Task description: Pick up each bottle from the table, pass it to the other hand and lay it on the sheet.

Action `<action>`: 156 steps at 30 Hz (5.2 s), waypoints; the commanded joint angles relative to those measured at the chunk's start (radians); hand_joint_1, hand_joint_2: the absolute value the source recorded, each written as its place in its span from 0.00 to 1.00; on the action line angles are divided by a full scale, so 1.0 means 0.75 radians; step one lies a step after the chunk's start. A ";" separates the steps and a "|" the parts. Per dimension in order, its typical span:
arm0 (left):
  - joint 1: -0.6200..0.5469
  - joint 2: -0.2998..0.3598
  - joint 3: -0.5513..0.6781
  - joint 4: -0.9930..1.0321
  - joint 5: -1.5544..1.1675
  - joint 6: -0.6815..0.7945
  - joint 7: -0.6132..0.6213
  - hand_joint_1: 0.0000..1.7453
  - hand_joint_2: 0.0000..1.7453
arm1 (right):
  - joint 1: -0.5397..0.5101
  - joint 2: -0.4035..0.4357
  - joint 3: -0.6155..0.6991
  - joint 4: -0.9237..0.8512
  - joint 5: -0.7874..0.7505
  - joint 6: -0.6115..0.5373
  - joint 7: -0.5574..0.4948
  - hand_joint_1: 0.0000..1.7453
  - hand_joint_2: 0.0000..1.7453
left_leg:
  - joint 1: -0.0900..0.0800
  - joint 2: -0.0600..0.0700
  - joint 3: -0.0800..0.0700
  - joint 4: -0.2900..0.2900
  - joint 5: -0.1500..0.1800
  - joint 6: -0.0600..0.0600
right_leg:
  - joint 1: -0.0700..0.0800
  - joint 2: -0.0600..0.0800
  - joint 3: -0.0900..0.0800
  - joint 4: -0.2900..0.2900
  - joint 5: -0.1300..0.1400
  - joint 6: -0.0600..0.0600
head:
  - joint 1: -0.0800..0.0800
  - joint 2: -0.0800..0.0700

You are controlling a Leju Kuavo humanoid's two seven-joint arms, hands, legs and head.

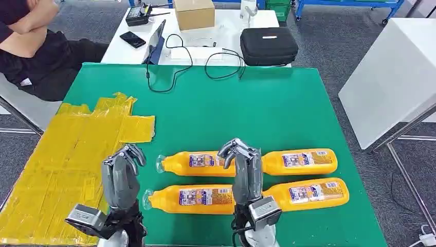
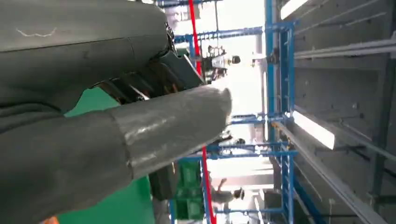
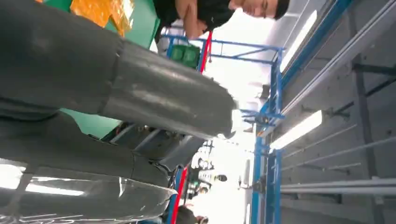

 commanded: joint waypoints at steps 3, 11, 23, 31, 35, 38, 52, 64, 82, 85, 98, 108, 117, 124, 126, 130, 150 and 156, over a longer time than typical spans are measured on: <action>-0.013 0.029 -0.013 0.103 0.045 -0.019 -0.001 0.00 0.00 | -0.006 -0.015 0.038 0.117 0.102 -0.114 -0.006 0.00 0.00 | 0.001 0.004 0.007 -0.002 -0.002 -0.004 | 0.001 0.001 0.006 -0.002 -0.002 -0.001 | 0.000 0.000; 0.043 0.040 0.105 0.049 0.101 -0.021 -0.001 0.00 0.00 | -0.002 -0.137 0.034 0.235 0.573 -0.251 0.311 0.00 1.00 | 0.001 0.005 0.008 -0.003 -0.002 -0.003 | 0.001 0.002 0.008 -0.005 -0.001 -0.001 | -0.001 0.000; 0.060 0.029 0.139 0.028 0.118 -0.041 -0.001 0.00 0.00 | 0.030 -0.164 0.035 0.182 0.625 -0.262 0.322 0.00 1.00 | 0.001 0.003 0.003 -0.001 -0.001 -0.003 | 0.001 0.001 0.002 -0.002 -0.001 -0.001 | -0.001 0.000; 0.060 0.029 0.139 0.028 0.118 -0.041 -0.001 0.00 0.00 | 0.030 -0.164 0.035 0.182 0.625 -0.262 0.322 0.00 1.00 | 0.001 0.005 0.006 -0.001 -0.003 -0.004 | 0.001 0.002 0.005 -0.002 -0.002 -0.001 | -0.001 0.000; 0.060 0.029 0.139 0.028 0.118 -0.041 -0.001 0.00 0.00 | 0.030 -0.164 0.035 0.182 0.625 -0.262 0.322 0.00 1.00 | 0.001 0.006 0.008 -0.001 -0.004 -0.005 | 0.001 0.002 0.007 -0.002 -0.003 -0.001 | -0.001 0.000; 0.070 0.018 0.169 0.021 0.120 -0.040 -0.001 0.00 0.00 | 0.117 -0.260 0.035 0.069 0.676 -0.217 0.368 0.00 1.00 | 0.001 0.003 0.002 -0.001 -0.001 -0.002 | 0.001 0.001 0.002 -0.002 -0.001 0.000 | -0.001 0.000; 0.049 0.008 0.184 0.055 0.128 -0.078 -0.001 0.00 0.00 | 0.048 -0.316 0.059 0.208 0.770 -0.073 0.441 0.00 1.00 | 0.001 0.005 0.005 -0.001 -0.002 -0.004 | 0.001 0.002 0.003 -0.002 -0.001 -0.001 | -0.001 0.000; 0.051 0.011 0.196 0.063 0.138 -0.102 -0.001 0.00 0.00 | -0.063 -0.298 0.161 0.512 0.836 0.038 0.488 0.00 1.00 | 0.001 0.002 0.001 -0.001 0.000 -0.002 | 0.001 0.001 0.000 -0.002 0.000 0.000 | -0.001 0.000; 0.040 0.024 0.189 0.063 0.141 -0.106 -0.001 0.00 0.00 | -0.152 -0.282 0.226 0.643 0.805 0.100 0.485 0.00 1.00 | 0.001 0.004 0.004 -0.001 -0.002 -0.003 | 0.001 0.002 0.003 -0.002 -0.001 -0.001 | -0.001 0.000; 0.039 0.025 0.188 0.065 0.141 -0.104 -0.001 0.00 0.00 | -0.184 -0.270 0.254 0.721 0.810 0.122 0.488 0.00 1.00 | 0.001 0.005 0.003 -0.002 -0.001 -0.003 | 0.001 0.002 0.002 -0.002 0.000 -0.001 | 0.000 0.000; 0.070 0.016 0.209 0.037 0.133 -0.112 -0.001 0.00 0.00 | -0.298 -0.238 0.321 1.000 0.898 0.164 0.670 0.00 1.00 | 0.002 0.009 0.023 -0.003 -0.008 -0.009 | 0.001 0.008 0.005 -0.003 -0.006 -0.006 | -0.001 0.000; 0.067 0.012 0.237 0.028 0.169 -0.148 -0.001 0.00 0.00 | -0.285 -0.293 0.348 1.012 0.862 0.241 0.641 0.92 1.00 | 0.003 0.009 0.035 -0.003 -0.010 -0.011 | 0.002 0.011 0.016 -0.004 -0.006 -0.006 | -0.001 0.000; 0.067 0.012 0.237 0.028 0.169 -0.148 -0.001 0.00 0.00 | -0.285 -0.293 0.348 1.012 0.862 0.241 0.641 0.92 1.00 | 0.004 0.008 0.038 -0.004 -0.009 -0.011 | 0.002 0.009 0.019 -0.005 -0.006 -0.006 | -0.001 0.000; 0.060 0.001 0.260 0.022 0.175 -0.175 -0.001 0.00 0.00 | -0.298 -0.348 0.425 1.034 0.863 0.292 0.650 0.94 1.00 | 0.004 0.009 0.040 -0.003 -0.012 -0.012 | 0.002 0.012 0.021 -0.004 -0.006 -0.004 | -0.001 0.000; 0.060 -0.002 0.271 0.017 0.181 -0.185 -0.001 0.00 0.00 | -0.298 -0.374 0.451 1.028 0.867 0.306 0.657 0.93 1.00 | 0.003 0.008 0.041 -0.003 -0.012 -0.012 | 0.002 0.011 0.021 -0.004 -0.008 -0.006 | -0.001 0.000; 0.062 -0.006 0.284 0.015 0.187 -0.199 -0.001 0.00 0.00 | -0.303 -0.412 0.488 1.031 0.883 0.343 0.685 0.87 1.00 | 0.004 0.006 0.042 -0.004 -0.011 -0.013 | 0.002 0.008 0.022 -0.006 -0.008 -0.006 | -0.001 0.000; 0.076 -0.068 0.347 0.000 0.177 -0.275 -0.001 0.00 0.00 | -0.369 -0.296 0.532 1.290 1.076 0.308 0.962 0.00 0.00 | 0.006 0.023 0.043 -0.003 -0.018 -0.011 | 0.005 0.015 0.021 -0.003 -0.026 -0.009 | 0.000 0.000; 0.076 -0.068 0.347 0.000 0.177 -0.275 -0.001 0.00 0.00 | -0.369 -0.296 0.532 1.290 1.076 0.308 0.962 0.00 0.00 | 0.006 0.026 0.051 -0.001 -0.023 -0.010 | 0.005 0.019 0.027 -0.002 -0.017 -0.009 | 0.000 0.000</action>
